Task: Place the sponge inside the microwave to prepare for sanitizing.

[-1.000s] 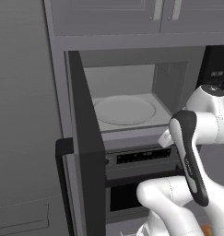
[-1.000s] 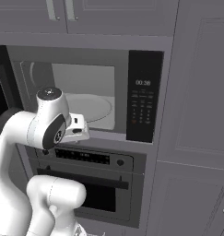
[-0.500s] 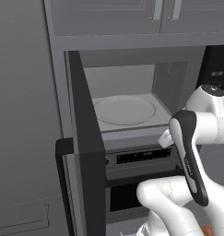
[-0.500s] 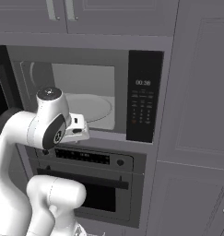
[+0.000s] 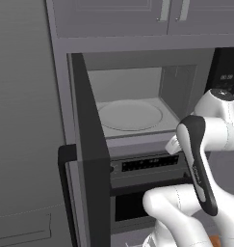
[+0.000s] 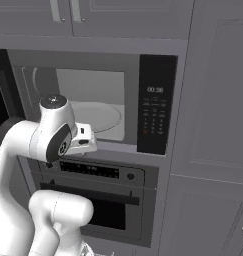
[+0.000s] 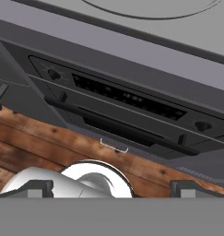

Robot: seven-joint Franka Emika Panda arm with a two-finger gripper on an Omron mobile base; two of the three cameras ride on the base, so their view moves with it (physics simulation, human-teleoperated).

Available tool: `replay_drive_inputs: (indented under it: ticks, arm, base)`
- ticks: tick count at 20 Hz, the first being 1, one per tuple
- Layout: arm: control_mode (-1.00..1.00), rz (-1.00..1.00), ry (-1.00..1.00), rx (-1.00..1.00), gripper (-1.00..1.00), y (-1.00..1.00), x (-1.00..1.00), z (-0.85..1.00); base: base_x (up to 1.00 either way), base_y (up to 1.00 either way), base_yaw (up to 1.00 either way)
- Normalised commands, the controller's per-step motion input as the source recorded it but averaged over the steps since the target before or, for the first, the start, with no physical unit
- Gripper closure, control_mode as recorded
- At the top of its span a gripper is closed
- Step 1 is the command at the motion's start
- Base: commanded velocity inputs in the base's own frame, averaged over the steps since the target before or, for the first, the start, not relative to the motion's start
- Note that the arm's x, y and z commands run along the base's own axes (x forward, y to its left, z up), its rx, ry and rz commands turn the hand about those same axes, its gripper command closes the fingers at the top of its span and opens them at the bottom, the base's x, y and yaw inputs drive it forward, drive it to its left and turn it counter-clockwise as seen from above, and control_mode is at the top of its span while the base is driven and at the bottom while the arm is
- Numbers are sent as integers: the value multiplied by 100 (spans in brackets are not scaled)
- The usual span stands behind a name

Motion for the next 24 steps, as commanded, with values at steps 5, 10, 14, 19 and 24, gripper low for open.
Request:
replay_drive_inputs:
  ticks: [5,10,14,19,24]
  arm:
    - [-100,0,0,0,-100,0,0,0]
    - [100,0,0,0,-100,0,0,0]
    - [100,0,0,0,-100,0,0,0]
    - [100,0,0,0,-100,0,0,0]
    - [100,0,0,0,-100,0,0,0]
  base:
    - [0,0,0]
    - [0,0,0]
    - [0,0,0]
    - [0,0,0]
    - [-16,-1,0]
